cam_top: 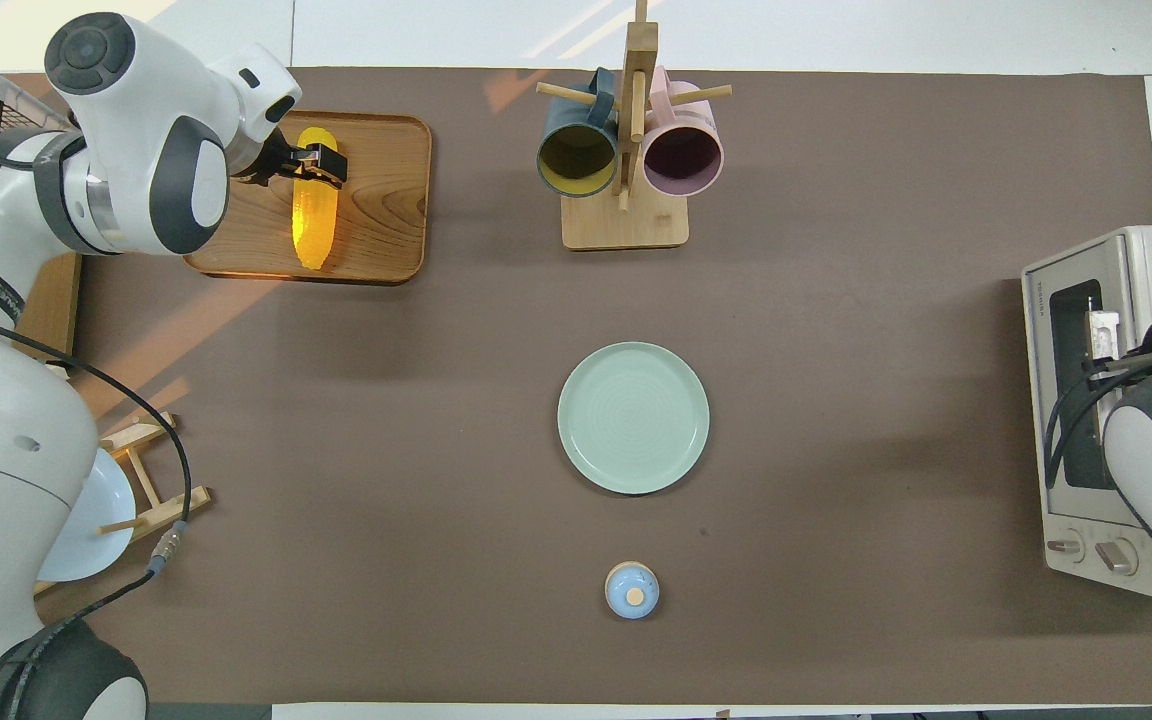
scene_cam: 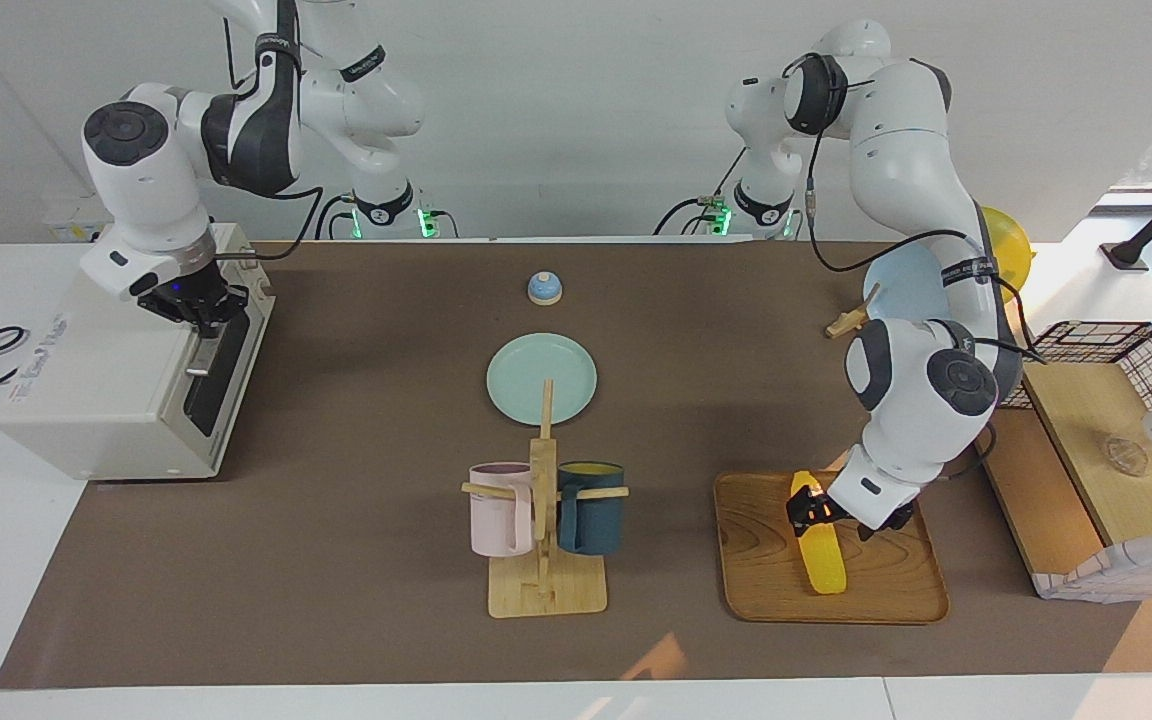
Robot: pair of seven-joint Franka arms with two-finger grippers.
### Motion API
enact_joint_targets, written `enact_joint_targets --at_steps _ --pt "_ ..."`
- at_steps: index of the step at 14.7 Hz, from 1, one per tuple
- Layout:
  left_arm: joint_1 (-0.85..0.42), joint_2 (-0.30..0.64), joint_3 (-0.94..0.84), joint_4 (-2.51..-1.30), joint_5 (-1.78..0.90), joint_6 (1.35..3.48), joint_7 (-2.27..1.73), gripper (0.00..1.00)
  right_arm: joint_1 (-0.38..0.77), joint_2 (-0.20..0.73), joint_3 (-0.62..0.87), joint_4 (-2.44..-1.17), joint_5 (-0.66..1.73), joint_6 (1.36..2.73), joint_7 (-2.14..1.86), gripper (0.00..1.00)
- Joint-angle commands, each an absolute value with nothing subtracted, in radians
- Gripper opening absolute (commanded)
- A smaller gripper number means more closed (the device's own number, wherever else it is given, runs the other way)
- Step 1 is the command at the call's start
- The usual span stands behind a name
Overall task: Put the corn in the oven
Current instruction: 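Carry the corn toward the green plate while the right gripper opens the oven door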
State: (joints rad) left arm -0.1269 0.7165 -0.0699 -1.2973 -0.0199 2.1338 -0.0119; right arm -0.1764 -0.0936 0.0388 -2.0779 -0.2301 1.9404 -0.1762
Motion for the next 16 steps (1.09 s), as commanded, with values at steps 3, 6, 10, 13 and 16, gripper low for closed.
enact_joint_targets --at_steps 3,6,10,13,16 --pt "-0.135 0.765 -0.063 -1.269 -0.008 2.157 0.014 1.00 -0.092 -0.023 0.048 -2.166 -0.130 2.051 0.012 0.00" --pt "-0.140 0.765 -0.063 -1.273 -0.008 2.160 0.014 0.82 -0.103 0.017 0.048 -2.227 -0.071 2.164 0.011 0.00" --pt "-0.147 0.756 -0.066 -1.275 -0.023 2.145 0.011 0.00 -0.089 0.006 0.049 -2.325 -0.058 2.296 0.025 0.00" --pt "-0.147 0.714 -0.064 -1.273 -0.095 2.091 0.008 0.00 -0.089 -0.005 0.049 -2.362 -0.057 2.328 0.026 0.00" --pt "-0.169 0.614 -0.063 -1.284 -0.169 2.016 -0.047 0.00 -0.089 0.006 0.049 -2.393 -0.002 2.370 0.025 0.00"
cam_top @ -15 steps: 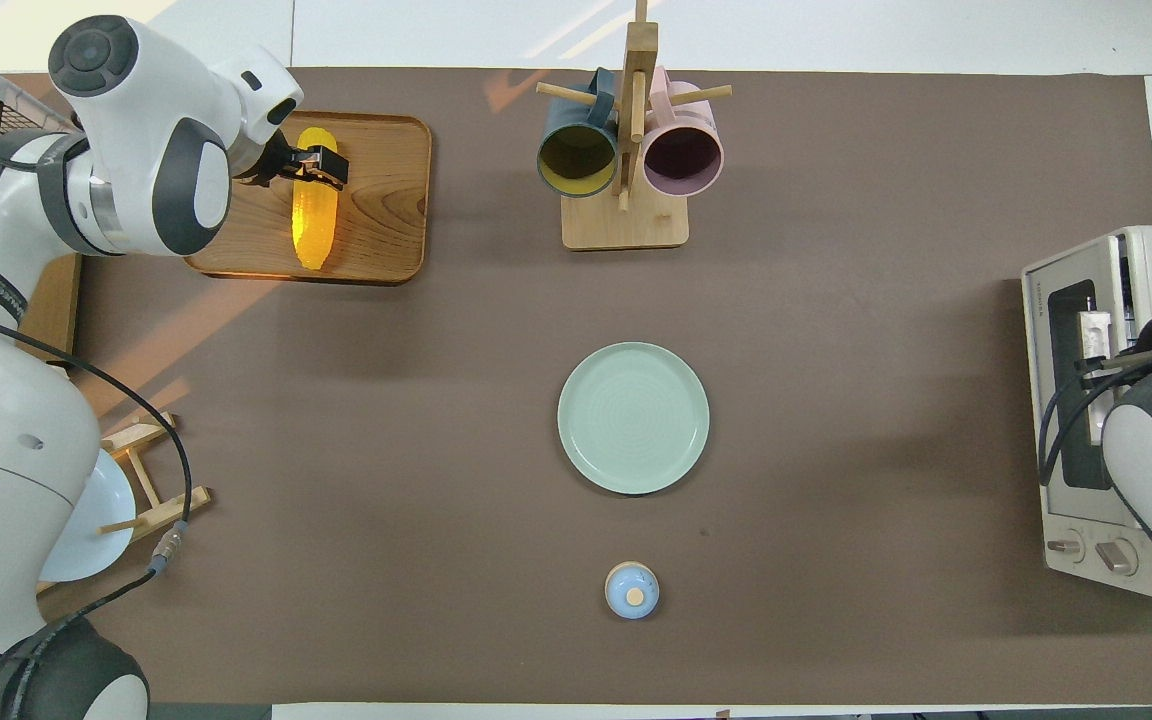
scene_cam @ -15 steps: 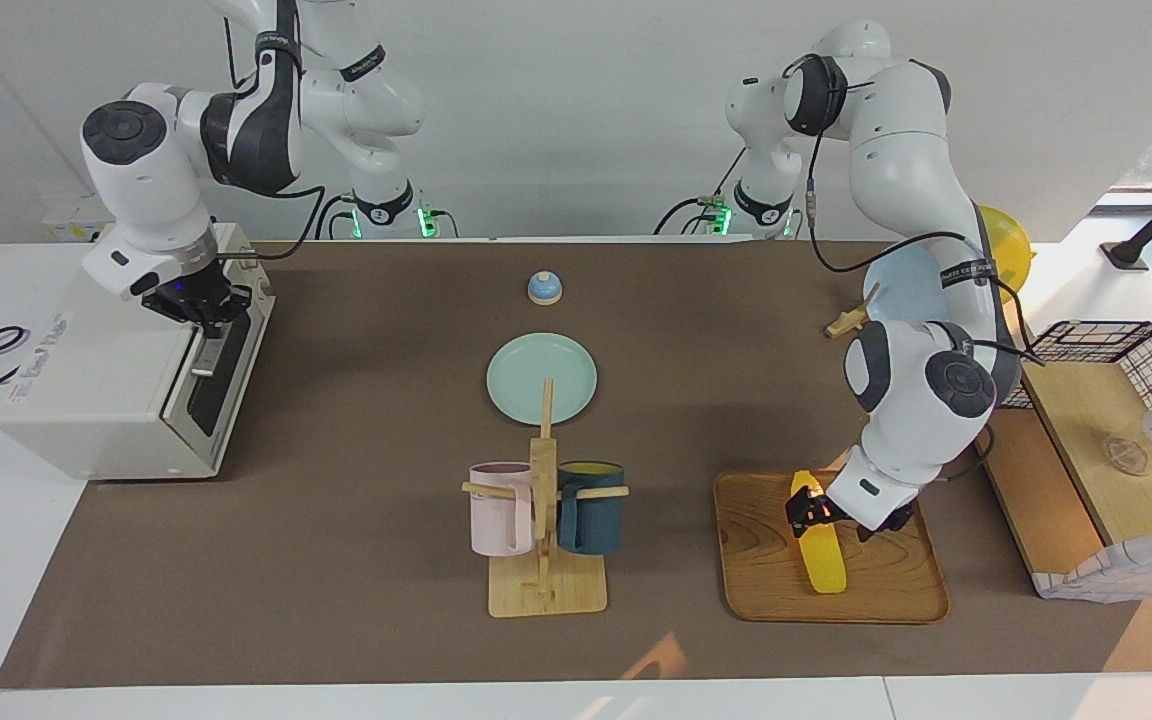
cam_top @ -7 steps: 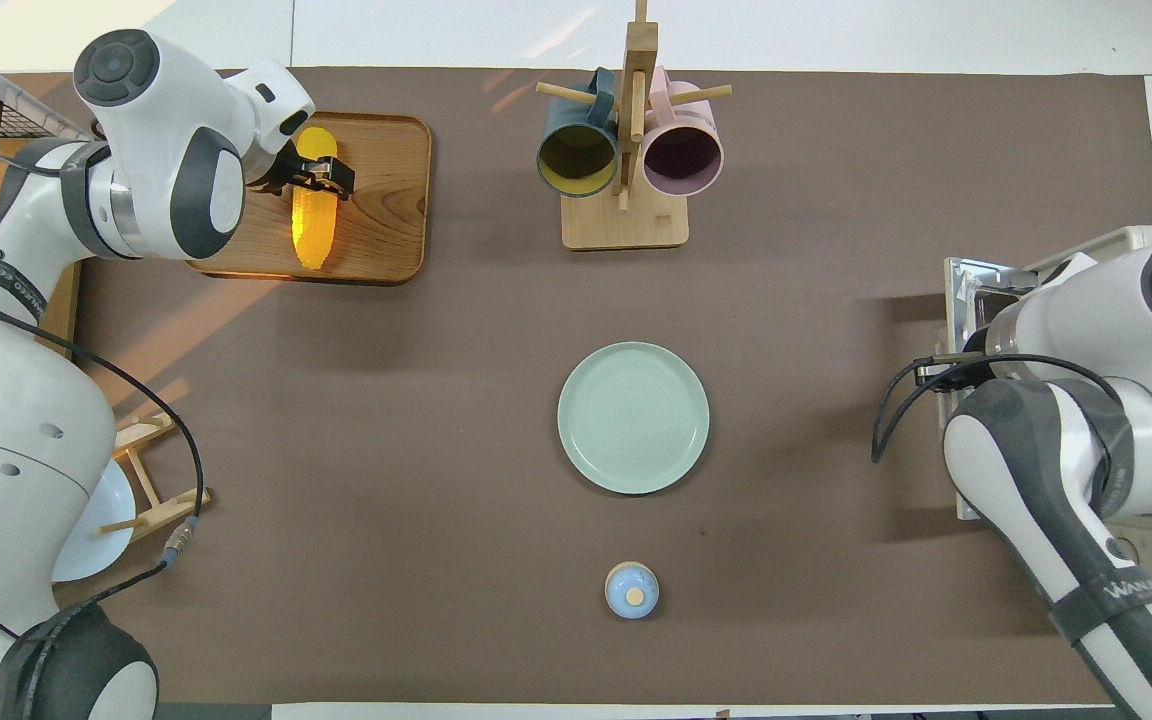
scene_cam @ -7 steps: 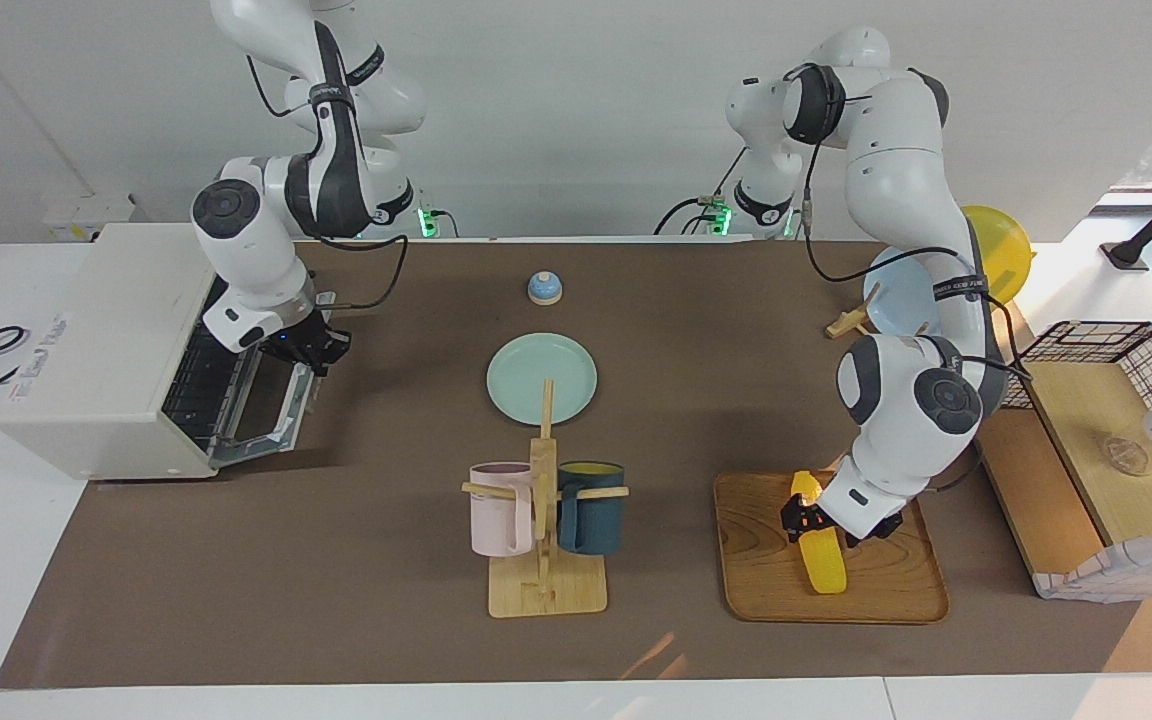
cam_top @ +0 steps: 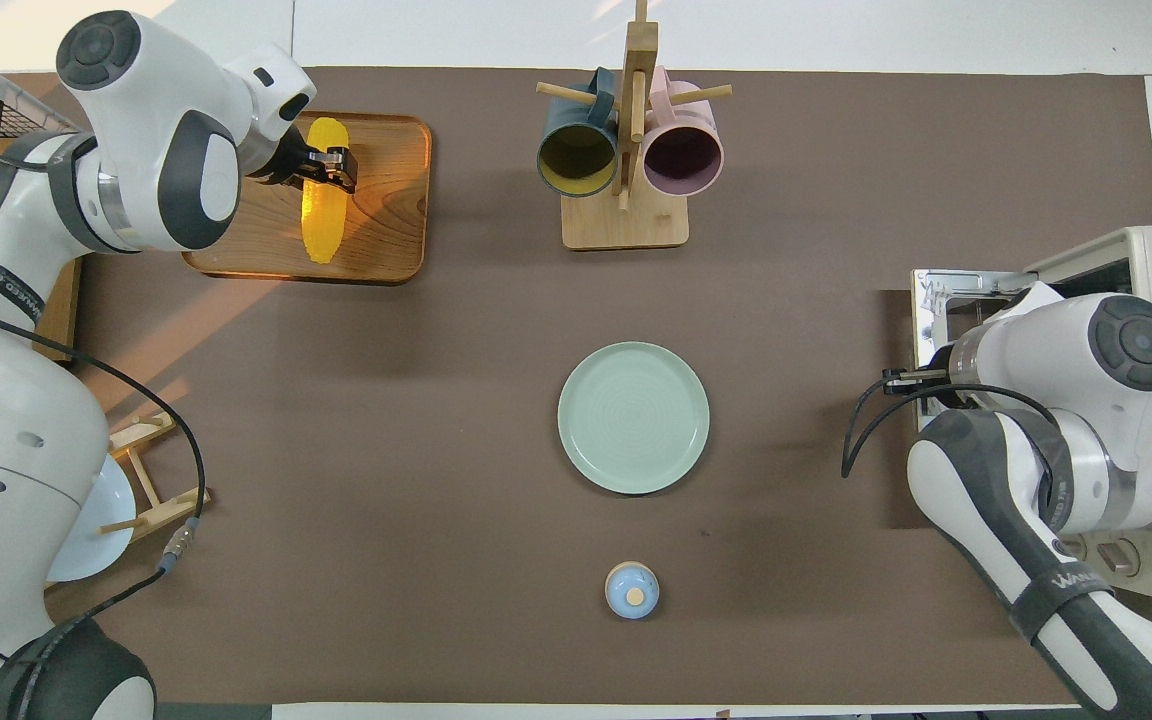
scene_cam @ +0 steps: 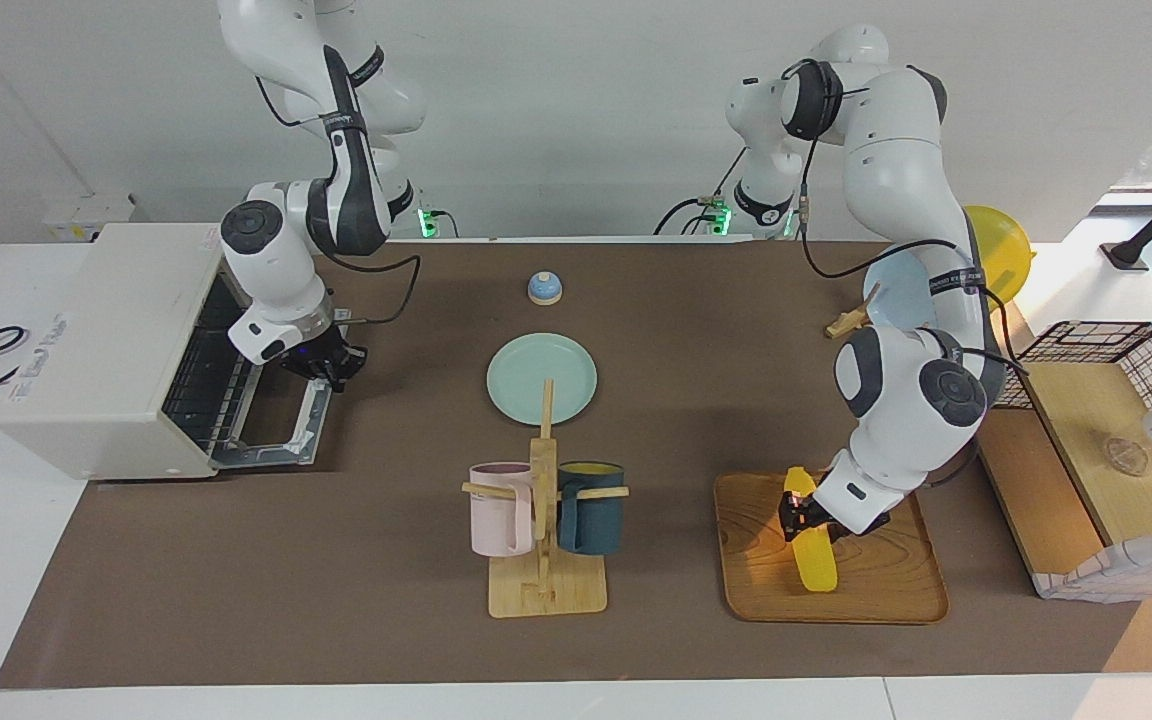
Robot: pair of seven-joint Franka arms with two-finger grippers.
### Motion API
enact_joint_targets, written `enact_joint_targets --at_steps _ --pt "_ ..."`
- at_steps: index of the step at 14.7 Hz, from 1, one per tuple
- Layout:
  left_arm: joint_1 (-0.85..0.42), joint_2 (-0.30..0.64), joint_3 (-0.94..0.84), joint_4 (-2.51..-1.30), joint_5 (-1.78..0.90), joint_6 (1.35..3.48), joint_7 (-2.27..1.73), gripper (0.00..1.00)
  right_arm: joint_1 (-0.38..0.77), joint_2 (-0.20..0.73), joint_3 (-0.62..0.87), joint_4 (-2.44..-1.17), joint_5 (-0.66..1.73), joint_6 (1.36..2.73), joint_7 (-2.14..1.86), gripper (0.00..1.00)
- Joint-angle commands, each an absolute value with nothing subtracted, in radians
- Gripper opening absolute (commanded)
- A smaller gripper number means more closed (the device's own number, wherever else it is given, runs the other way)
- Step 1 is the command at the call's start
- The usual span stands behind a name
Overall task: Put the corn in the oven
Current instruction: 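Carry the corn toward the green plate while the right gripper opens the oven door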
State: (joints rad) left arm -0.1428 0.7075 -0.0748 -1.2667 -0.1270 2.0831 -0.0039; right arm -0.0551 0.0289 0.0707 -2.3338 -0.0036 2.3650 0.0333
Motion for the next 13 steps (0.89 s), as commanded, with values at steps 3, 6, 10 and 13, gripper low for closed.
enact_joint_targets --at_steps 3,6,10,13 --pt "-0.228 0.439 -0.064 -1.423 -0.170 1.938 -0.187 0.00 -0.087 0.015 0.051 -2.393 0.002 2.375 0.031 0.00" --pt "-0.349 0.301 -0.066 -1.599 -0.172 1.956 -0.360 0.00 -0.054 0.017 0.054 -2.388 0.086 2.372 0.035 0.00" --pt "-0.536 0.232 -0.064 -1.776 -0.172 2.153 -0.509 0.00 -0.020 0.015 0.054 -2.304 0.117 2.275 0.063 0.00" --pt "-0.662 0.265 -0.064 -1.832 -0.172 2.308 -0.604 0.00 -0.038 0.011 0.046 -2.084 0.100 1.958 0.055 0.00"
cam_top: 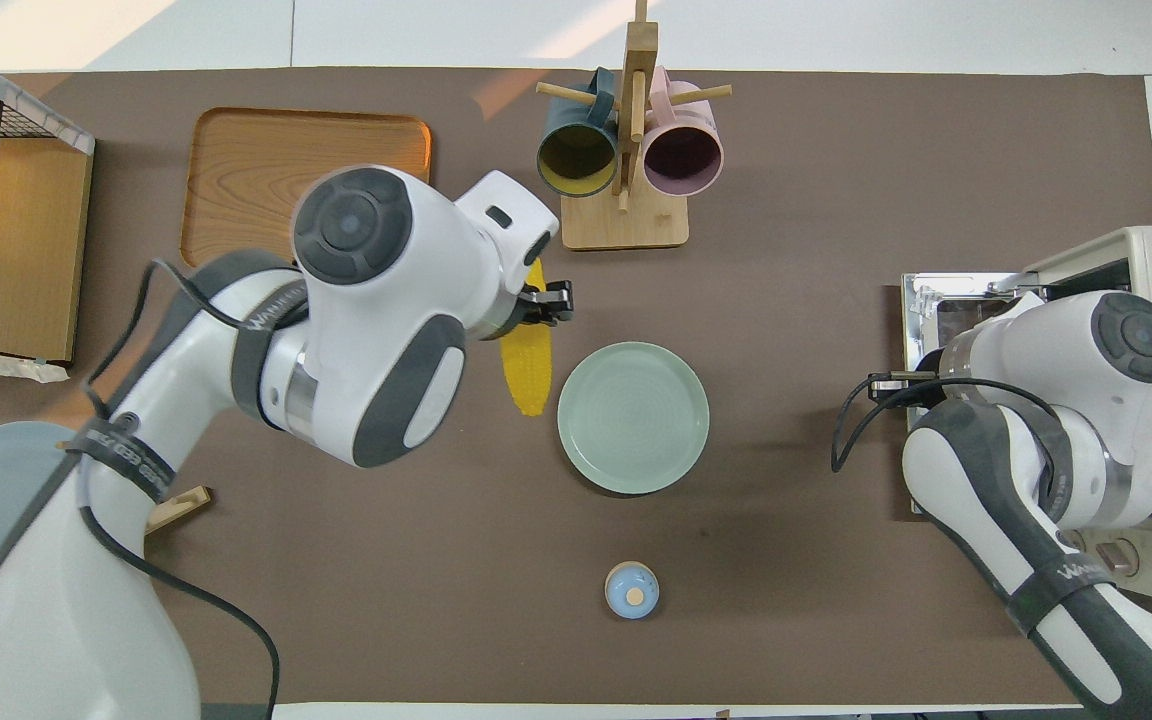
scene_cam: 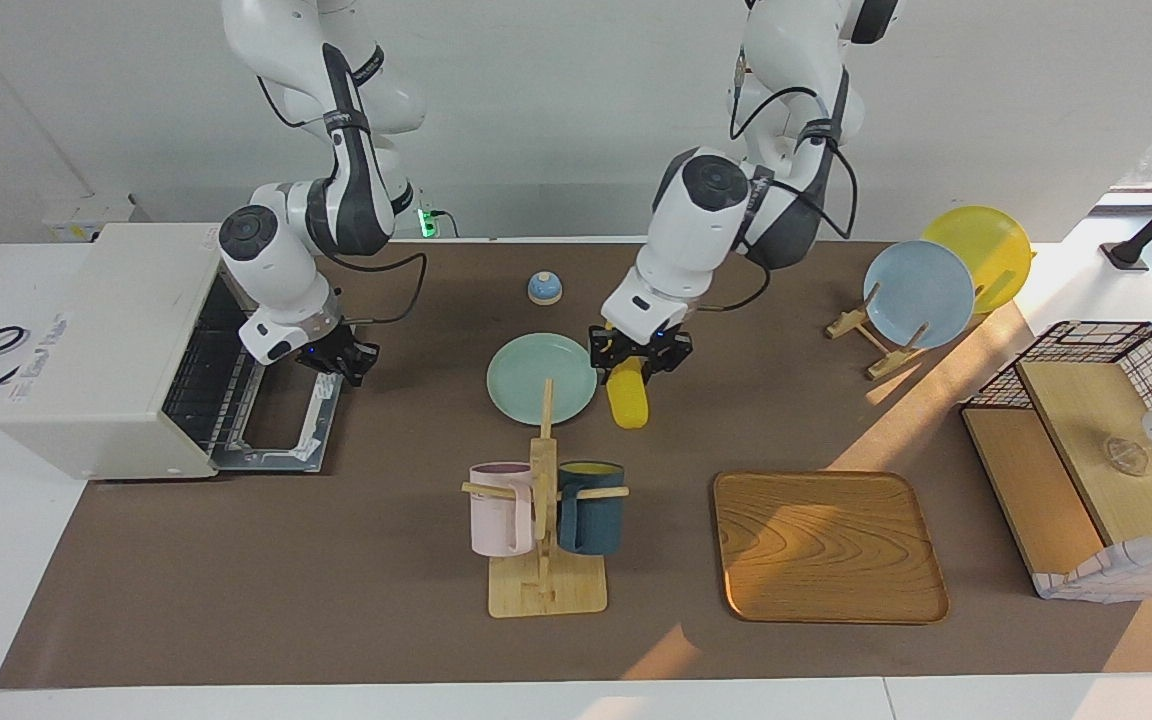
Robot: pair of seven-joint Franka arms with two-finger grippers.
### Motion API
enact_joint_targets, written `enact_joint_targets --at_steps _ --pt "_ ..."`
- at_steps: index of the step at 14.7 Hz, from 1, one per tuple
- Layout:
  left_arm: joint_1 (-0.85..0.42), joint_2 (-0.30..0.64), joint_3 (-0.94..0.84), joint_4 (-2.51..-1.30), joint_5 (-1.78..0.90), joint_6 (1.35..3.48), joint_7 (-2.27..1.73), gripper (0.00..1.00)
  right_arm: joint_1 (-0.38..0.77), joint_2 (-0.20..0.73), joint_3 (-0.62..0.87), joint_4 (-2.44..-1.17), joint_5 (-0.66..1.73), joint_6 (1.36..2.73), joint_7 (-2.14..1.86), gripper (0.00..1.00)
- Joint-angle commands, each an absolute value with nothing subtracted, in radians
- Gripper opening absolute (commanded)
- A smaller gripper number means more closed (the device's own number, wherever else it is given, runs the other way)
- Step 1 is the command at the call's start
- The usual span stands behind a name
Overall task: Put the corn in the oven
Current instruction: 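Carry the corn toward the green plate while the right gripper opens the oven door, then lower the corn onto the green plate and open the left gripper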
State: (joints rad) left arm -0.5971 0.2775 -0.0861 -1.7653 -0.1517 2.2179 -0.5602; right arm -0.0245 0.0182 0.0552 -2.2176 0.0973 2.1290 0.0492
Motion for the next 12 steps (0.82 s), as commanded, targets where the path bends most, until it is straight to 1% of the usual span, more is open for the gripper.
enact_joint_targets --at_steps 1,3,5,6,8,9,10,11,12 --pt "-0.702 0.300 -0.063 -1.832 -0.172 2.356 -0.633 0.00 -0.050 0.005 0.045 -2.015 0.078 1.865 0.054 0.00" --pt "-0.750 0.357 -0.060 -1.829 -0.164 2.405 -0.658 0.00 -0.061 -0.023 0.046 -1.921 0.020 1.739 0.043 0.00" --pt "-0.778 0.399 -0.058 -1.835 -0.160 2.471 -0.667 0.00 -0.061 -0.026 0.046 -1.823 -0.029 1.608 0.028 0.00" --pt "-0.779 0.402 -0.058 -1.847 -0.152 2.479 -0.667 0.00 -0.063 -0.025 0.046 -1.766 -0.031 1.535 0.023 0.00" --pt "-0.779 0.400 -0.058 -1.862 -0.132 2.483 -0.667 0.00 -0.063 -0.021 0.046 -1.714 -0.032 1.471 0.017 0.02" --pt "-0.779 0.400 -0.060 -1.864 -0.132 2.484 -0.667 0.00 -0.063 -0.023 0.046 -1.706 -0.032 1.448 -0.001 0.12" --pt "-0.779 0.399 -0.058 -1.870 -0.132 2.487 -0.666 0.00 -0.061 -0.025 0.046 -1.706 -0.032 1.448 -0.008 0.17" --pt "-0.781 0.397 -0.058 -1.878 -0.132 2.493 -0.666 0.00 -0.063 -0.025 0.046 -1.709 -0.029 1.453 -0.008 0.18" --pt "-0.781 0.396 -0.060 -1.878 -0.132 2.493 -0.664 0.00 -0.061 -0.025 0.046 -1.709 -0.028 1.456 -0.009 0.30"
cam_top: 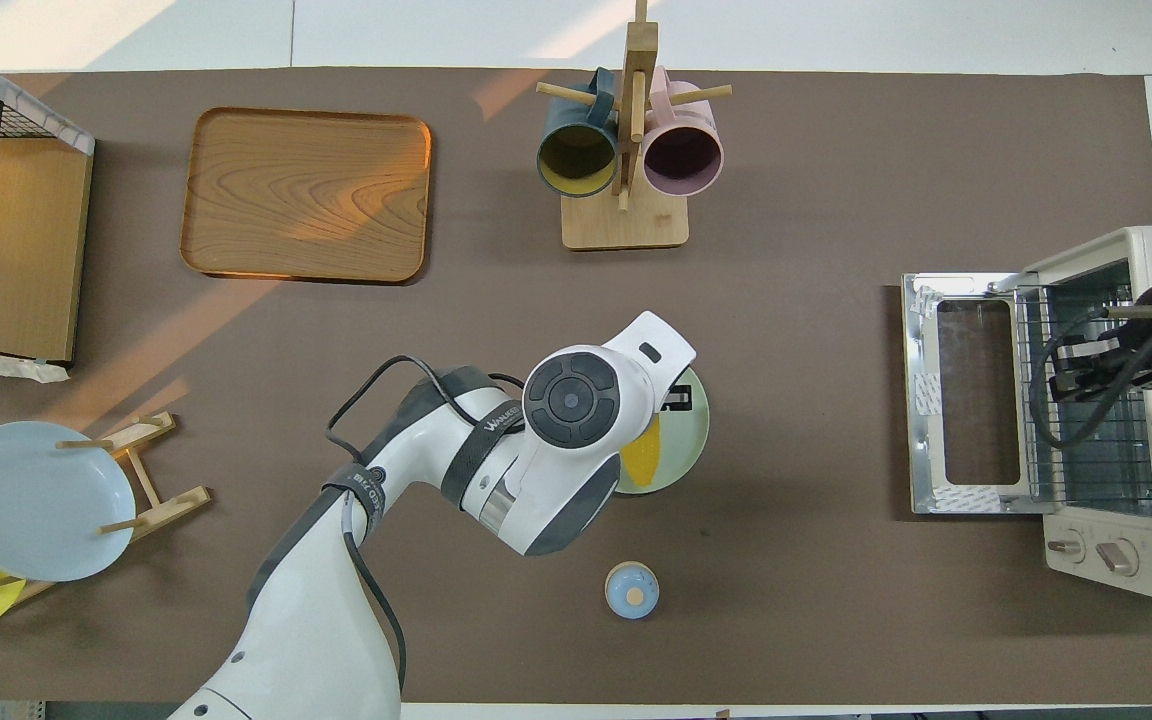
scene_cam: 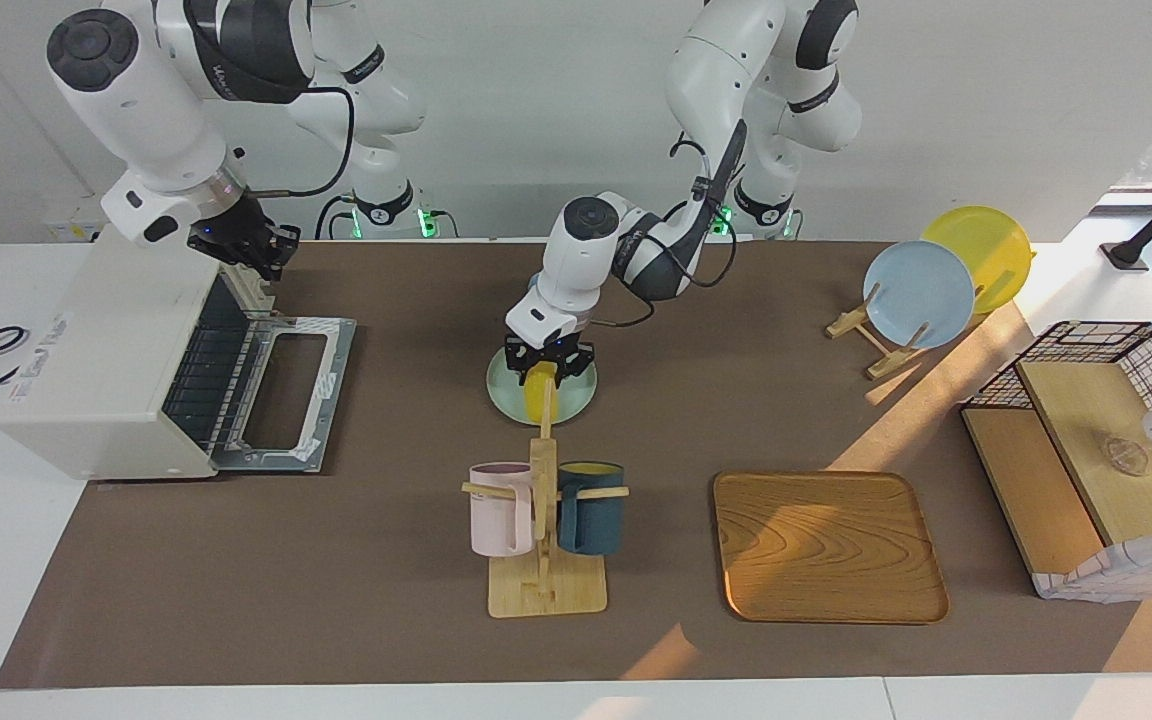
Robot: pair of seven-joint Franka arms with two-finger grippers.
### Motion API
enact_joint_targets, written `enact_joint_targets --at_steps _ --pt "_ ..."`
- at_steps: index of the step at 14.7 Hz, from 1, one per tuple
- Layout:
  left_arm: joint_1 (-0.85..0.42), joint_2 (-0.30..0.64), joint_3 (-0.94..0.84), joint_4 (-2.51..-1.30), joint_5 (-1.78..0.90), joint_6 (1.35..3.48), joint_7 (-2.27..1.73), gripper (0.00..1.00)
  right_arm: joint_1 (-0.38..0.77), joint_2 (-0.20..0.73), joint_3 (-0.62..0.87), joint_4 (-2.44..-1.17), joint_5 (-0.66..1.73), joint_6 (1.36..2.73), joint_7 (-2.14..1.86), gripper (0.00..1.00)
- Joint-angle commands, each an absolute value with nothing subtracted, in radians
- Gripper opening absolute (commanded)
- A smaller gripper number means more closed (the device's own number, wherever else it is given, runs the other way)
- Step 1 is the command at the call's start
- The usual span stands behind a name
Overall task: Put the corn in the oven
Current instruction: 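Lower the corn onto the green plate and open the left gripper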
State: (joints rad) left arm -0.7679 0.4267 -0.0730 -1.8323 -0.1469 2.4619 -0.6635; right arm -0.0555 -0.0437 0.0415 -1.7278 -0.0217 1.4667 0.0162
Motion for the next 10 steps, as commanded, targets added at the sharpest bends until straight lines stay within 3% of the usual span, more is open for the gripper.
enact_joint_targets --at_steps 1,2,3,4,5,10 --pt "-0.784 0.396 -0.058 -1.878 -0.132 2.493 -0.664 0.00 -0.061 -0.025 0.046 -1.713 -0.020 1.462 -0.009 0.44" --pt "-0.784 0.396 -0.058 -1.878 -0.132 2.493 -0.664 0.00 -0.060 -0.026 0.048 -1.716 -0.015 1.468 -0.009 0.62" --pt "-0.782 0.397 -0.058 -1.876 -0.132 2.491 -0.661 0.16 -0.057 -0.026 0.048 -1.717 -0.017 1.470 -0.009 0.83" --pt "-0.778 0.397 -0.057 -1.876 -0.132 2.491 -0.661 0.74 -0.057 -0.026 0.048 -1.718 -0.015 1.474 -0.011 0.99" --pt "-0.778 0.396 -0.054 -1.873 -0.132 2.481 -0.660 1.00 -0.054 -0.028 0.049 -1.726 -0.014 1.491 -0.009 1.00" --pt "-0.684 0.289 -0.046 -1.859 -0.130 2.349 -0.603 1.00 -0.005 -0.064 0.063 -1.809 0.014 1.580 0.003 1.00"
